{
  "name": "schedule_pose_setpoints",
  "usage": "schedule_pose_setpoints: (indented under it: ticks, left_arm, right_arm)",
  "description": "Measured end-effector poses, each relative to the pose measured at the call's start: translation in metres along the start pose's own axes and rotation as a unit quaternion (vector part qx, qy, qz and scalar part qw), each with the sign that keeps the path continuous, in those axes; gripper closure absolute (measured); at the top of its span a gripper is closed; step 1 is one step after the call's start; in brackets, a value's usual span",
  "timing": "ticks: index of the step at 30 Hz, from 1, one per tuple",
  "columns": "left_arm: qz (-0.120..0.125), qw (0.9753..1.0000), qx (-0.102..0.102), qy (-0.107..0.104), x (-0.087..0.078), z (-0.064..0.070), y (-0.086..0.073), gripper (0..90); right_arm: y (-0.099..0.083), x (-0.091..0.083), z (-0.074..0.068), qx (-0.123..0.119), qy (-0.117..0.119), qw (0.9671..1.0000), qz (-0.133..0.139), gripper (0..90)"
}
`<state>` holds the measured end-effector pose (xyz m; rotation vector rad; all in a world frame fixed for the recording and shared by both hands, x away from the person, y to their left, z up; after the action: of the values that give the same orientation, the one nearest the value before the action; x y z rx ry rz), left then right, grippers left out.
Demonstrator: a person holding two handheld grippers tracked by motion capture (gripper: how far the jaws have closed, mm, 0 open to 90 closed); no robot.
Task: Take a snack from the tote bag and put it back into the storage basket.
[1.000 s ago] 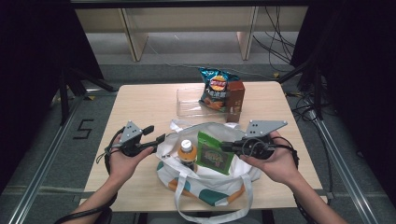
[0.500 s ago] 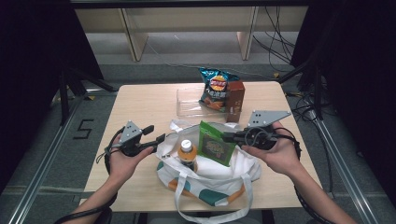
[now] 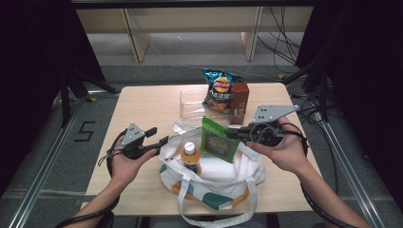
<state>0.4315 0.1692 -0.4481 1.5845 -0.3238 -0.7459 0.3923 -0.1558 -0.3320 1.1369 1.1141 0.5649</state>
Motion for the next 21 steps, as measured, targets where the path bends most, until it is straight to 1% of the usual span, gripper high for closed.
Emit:
schedule_pose_setpoints:
  ticks: [1,2,3,4,5,6,8,9,10,11,12,13,14,15,16,17,18,19,20,21]
  left_arm:
    - [-0.001,1.0000,0.003,0.000,0.000,-0.001,0.000,40.4]
    - [-0.001,1.0000,0.003,0.000,0.000,-0.001,0.000,40.4]
    - [-0.001,1.0000,0.002,0.000,0.000,0.000,0.000,40.4]
    - [0.000,1.0000,0.001,0.000,0.000,0.000,0.000,40.4]
    - [0.000,1.0000,0.001,0.000,0.000,0.000,0.000,40.4]
    - [0.000,1.0000,0.001,0.000,0.000,0.000,0.000,40.3]
    - [0.000,1.0000,0.000,0.000,0.000,0.000,0.000,40.3]
    - [0.000,1.0000,0.000,0.000,0.000,0.000,0.000,40.4]
    - [0.000,1.0000,0.000,0.000,0.000,0.000,0.000,40.4]
    - [0.000,1.0000,0.000,0.000,0.000,-0.001,0.000,40.4]
    - [0.000,1.0000,0.000,0.000,0.000,-0.001,0.000,40.4]
    - [0.000,1.0000,0.001,0.000,0.000,-0.001,0.000,40.4]
    - [0.000,1.0000,0.002,0.000,0.000,0.000,0.000,40.4]
    - [0.000,1.0000,0.002,0.000,0.000,0.000,0.000,40.3]
    - [0.000,1.0000,0.002,0.000,0.000,0.000,0.000,40.4]
    - [0.000,1.0000,0.001,0.000,0.000,0.000,0.000,40.4]
    - [0.000,1.0000,0.002,0.000,0.000,0.000,0.000,40.4]
    - [0.000,1.0000,0.002,0.000,0.000,0.000,0.000,40.4]
    - [0.000,1.0000,0.002,0.000,0.000,-0.001,0.000,40.4]
    - [0.000,1.0000,0.001,0.000,0.000,-0.001,0.000,40.4]
  right_arm:
    - [0.002,-0.002,0.001,-0.005,0.002,1.0000,-0.003,90.0]
    - [0.002,-0.001,-0.001,0.010,-0.001,0.9999,0.002,90.0]
    - [0.004,-0.002,0.002,-0.004,0.002,1.0000,0.003,90.0]
    - [0.005,-0.002,0.000,0.008,-0.001,0.9999,0.008,90.0]
    - [0.006,-0.004,0.001,0.006,0.004,1.0000,0.000,90.0]
    - [0.008,-0.005,0.004,-0.006,-0.002,1.0000,0.007,90.0]
    - [0.010,-0.006,0.004,0.002,-0.002,0.9999,0.015,90.0]
    - [0.011,-0.007,0.006,-0.002,0.001,0.9999,0.011,90.0]
    - [0.012,-0.008,0.006,-0.001,-0.007,0.9998,0.017,90.0]
    - [0.013,-0.009,0.007,0.002,-0.005,0.9998,0.016,90.0]
    - [0.014,-0.011,0.008,-0.002,-0.004,0.9999,0.016,90.0]
    - [0.016,-0.010,0.009,-0.006,-0.011,0.9996,0.026,90.0]
    - [0.017,-0.012,0.009,-0.004,-0.006,0.9998,0.018,90.0]
    - [0.018,-0.012,0.011,-0.010,-0.012,0.9995,0.028,90.0]
    - [0.019,-0.014,0.011,-0.009,-0.010,0.9997,0.020,90.0]
    - [0.020,-0.013,0.011,-0.006,-0.017,0.9994,0.030,90.0]
    - [0.021,-0.014,0.012,-0.006,-0.008,0.9996,0.025,90.0]
    - [0.022,-0.014,0.012,-0.008,-0.015,0.9994,0.031,90.0]
    - [0.022,-0.015,0.013,-0.009,-0.013,0.9995,0.027,90.0]
    - [0.023,-0.015,0.013,-0.006,-0.015,0.9994,0.031,90.0]
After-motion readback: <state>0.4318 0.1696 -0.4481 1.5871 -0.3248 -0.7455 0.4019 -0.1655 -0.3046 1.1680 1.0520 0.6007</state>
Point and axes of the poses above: each handheld gripper's, and its own axes: x roughly forward along the jaws, y roughly out of its top, z roughly to its right, the point moved 4 cm from there along x, roughly forward along the jaws, and after that the axes turned 2 degrees about z, right-handed, at the moved point
